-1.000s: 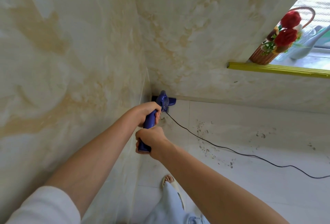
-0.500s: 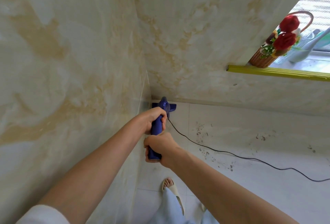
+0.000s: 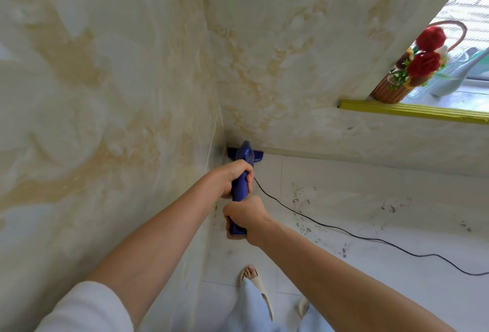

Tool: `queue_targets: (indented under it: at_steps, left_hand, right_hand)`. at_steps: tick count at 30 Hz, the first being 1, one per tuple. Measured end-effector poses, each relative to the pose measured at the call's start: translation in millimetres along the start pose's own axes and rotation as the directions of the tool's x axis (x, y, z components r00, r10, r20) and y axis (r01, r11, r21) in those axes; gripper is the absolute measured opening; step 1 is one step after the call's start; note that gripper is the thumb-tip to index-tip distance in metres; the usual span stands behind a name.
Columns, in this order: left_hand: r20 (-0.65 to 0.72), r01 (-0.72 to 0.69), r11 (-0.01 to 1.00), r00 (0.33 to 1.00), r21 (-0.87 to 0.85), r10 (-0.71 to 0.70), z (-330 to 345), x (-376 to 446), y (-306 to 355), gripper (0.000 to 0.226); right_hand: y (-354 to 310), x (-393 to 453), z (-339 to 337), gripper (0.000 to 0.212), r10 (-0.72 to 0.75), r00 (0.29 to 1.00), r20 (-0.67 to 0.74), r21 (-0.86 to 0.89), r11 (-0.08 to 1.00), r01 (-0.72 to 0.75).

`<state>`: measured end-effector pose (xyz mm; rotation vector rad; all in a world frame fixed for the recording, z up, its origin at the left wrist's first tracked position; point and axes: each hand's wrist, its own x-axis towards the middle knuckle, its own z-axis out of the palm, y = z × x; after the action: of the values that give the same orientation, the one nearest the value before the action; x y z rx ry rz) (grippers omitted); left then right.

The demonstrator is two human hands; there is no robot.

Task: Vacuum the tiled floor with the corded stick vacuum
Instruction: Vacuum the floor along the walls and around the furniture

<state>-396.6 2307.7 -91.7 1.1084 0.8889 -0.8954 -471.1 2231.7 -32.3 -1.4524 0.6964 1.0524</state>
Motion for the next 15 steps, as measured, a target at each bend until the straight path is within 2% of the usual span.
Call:
queue_targets:
  at_steps: [3, 7, 11, 15]
  left_hand:
    - [0.035, -0.012, 1.0, 0.999, 0.006, 0.012, 29.7, 3.4, -4.8, 0.026]
    - [0.102, -0.005, 0.999, 0.995, 0.051, 0.0, 68.3, -1.2, -12.6, 0.027]
    - [0.118, 0.031, 0.996, 0.992, 0.089, -0.042, 85.2, -1.2, -19.5, 0.023]
    - [0.097, 0.019, 0.994, 0.995, 0.109, -0.03, 90.6, 3.9, -10.1, 0.03]
  right_hand:
    - [-0.1, -13.5, -32.9, 0.02, -0.02, 0.999, -0.032, -0.042, 0.999, 0.019]
    - [2.9, -36.5, -68.7, 0.019, -0.026, 0.999, -0.047, -0.003, 1.0, 0.026]
    - [11.3, -42.0, -77.9, 0.018, -0.013, 0.998, -0.055, 0.042, 0.999, 0.015]
    - [7.6, -28.5, -81.3, 0.018, -0.017, 0.997, -0.075, 0.08, 0.997, 0.023]
